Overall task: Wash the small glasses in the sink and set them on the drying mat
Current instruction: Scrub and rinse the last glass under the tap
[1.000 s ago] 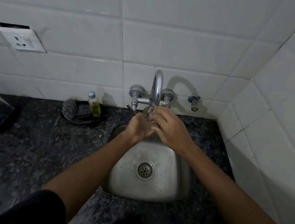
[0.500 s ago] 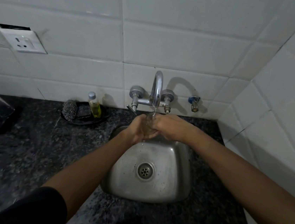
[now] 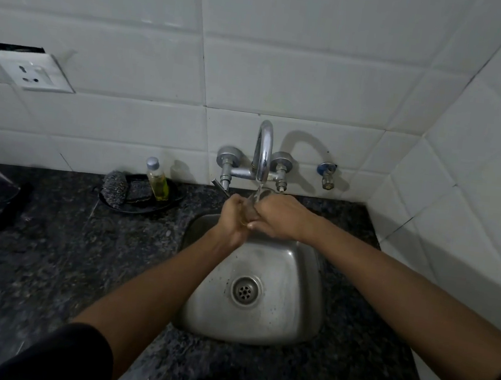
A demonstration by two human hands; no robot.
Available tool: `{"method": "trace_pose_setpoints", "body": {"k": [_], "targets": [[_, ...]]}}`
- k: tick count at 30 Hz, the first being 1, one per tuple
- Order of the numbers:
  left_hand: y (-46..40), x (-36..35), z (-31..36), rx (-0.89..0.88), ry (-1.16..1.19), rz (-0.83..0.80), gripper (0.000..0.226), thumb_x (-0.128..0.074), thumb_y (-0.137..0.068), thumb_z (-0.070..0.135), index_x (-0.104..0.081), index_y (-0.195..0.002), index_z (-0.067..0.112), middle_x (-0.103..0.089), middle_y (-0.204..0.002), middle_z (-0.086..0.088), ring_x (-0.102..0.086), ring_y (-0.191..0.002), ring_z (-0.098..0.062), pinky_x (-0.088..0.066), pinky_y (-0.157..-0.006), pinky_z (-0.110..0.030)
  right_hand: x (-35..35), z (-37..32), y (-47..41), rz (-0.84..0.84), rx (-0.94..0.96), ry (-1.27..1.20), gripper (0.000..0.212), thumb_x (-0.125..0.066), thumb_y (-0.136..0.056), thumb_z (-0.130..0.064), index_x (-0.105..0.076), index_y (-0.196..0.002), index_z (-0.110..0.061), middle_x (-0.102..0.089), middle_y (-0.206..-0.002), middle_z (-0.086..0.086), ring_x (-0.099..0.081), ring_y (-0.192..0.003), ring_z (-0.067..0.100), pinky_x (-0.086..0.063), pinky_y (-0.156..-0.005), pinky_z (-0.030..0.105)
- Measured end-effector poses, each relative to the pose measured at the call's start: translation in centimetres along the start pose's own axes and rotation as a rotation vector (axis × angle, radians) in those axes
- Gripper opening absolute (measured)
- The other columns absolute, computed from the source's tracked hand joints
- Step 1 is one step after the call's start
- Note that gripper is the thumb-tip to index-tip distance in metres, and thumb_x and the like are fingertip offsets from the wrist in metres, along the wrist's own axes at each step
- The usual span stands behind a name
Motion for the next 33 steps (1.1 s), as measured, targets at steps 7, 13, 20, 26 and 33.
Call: {"method": "trace_pose_setpoints", "body": {"k": [7,13,20,26,33], "targets": [[-0.6,0.2,0.9,0.121,-0.251,-0.05,0.036,-0.046,-0.105,0.027,-0.074,-0.105,0.005,-0.076,-0.095,-0.017,-0.074,-0.082,-0.031,-0.057,-0.081,-0.049,0.3,0.1,0.7,-0.046,0.268,0.232,0.011,-0.065,-0.097,-0.014,-0.073,-0.105,-0.015,-0.069,-0.107,0.002,-0.065,-0.095,0.018,-0.055,-0.082,0.034],[0.1,-0.3,0.1,0.074,0.017,-0.058,0.047,-0.023,-0.104,0.021,-0.066,-0.103,0.003,-0.071,-0.091,-0.016,-0.069,-0.074,-0.024,-0.055,-0.057,-0.03,0.0,0.9,0.3,-0.032,-0.038,-0.052,0.029,-0.072,-0.095,-0.04,-0.065,-0.109,-0.016,-0.064,-0.107,0.001,-0.063,-0.093,0.02,-0.053,-0.084,0.035],[0.5,-0.8,1.0,0.142,-0.143,-0.14,0.04,-0.037,-0.109,0.022,-0.07,-0.105,0.001,-0.074,-0.092,-0.015,-0.073,-0.079,-0.025,-0.063,-0.069,-0.037,0.7,-0.2,0.9,0.043,0.208,0.184,0.016,-0.076,-0.084,-0.006,-0.075,-0.095,-0.016,-0.071,-0.097,-0.002,-0.068,-0.086,0.015,-0.06,-0.078,0.033],[0.1,0.6,-0.8,0.097,0.069,0.006,0.051,-0.026,-0.105,0.026,-0.067,-0.117,-0.002,-0.073,-0.105,-0.024,-0.069,-0.086,-0.032,-0.053,-0.075,-0.04,0.0,1.5,0.5,-0.169,-0.072,-0.069,0.011,-0.072,-0.094,-0.027,-0.073,-0.102,-0.02,-0.066,-0.094,-0.005,-0.065,-0.084,0.017,-0.054,-0.075,0.033],[-0.1,0.0,0.5,0.131,-0.187,0.003,0.048,-0.035,-0.111,0.037,-0.072,-0.118,0.007,-0.077,-0.095,-0.016,-0.074,-0.079,-0.028,-0.064,-0.069,-0.042,0.0,0.5,0.7,-0.021,0.159,0.305,0.015,-0.063,-0.097,-0.015,-0.072,-0.109,-0.021,-0.07,-0.109,-0.003,-0.068,-0.098,0.015,-0.054,-0.09,0.033]]}}
Point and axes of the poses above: each hand's wrist, its own y-axis away from the middle knuckle, its own x-axis out of the back of the hand, z = x × y, the point moved 4 cm from there along -y, towards the middle knuckle
